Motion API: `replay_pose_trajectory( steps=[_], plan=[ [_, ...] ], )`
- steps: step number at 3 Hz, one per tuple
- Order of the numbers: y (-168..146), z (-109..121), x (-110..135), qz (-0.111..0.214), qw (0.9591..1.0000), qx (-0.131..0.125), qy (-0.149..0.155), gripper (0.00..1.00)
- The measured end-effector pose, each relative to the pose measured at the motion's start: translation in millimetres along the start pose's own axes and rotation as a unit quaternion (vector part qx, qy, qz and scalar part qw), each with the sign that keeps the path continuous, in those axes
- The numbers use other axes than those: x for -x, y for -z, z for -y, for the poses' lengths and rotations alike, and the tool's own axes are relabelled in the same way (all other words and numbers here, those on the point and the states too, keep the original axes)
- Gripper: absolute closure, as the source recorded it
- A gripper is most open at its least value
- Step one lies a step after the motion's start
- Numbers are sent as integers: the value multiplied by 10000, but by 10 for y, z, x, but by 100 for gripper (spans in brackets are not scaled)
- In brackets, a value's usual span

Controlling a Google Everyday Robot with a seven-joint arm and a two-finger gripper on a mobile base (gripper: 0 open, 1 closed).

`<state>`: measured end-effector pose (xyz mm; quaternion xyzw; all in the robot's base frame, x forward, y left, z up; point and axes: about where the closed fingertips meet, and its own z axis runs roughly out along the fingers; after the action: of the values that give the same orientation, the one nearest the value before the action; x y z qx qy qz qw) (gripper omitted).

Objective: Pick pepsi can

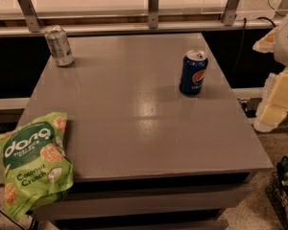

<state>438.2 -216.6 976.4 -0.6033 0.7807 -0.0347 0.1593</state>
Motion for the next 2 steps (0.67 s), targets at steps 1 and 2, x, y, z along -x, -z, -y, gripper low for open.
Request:
replay_pose_trajectory(
  steps=[1, 2],
  plan=[
    [2, 2, 1, 1, 10000, -4, 0, 0],
    [-10, 220, 8, 91, 9999, -46, -86, 0]
  ],
)
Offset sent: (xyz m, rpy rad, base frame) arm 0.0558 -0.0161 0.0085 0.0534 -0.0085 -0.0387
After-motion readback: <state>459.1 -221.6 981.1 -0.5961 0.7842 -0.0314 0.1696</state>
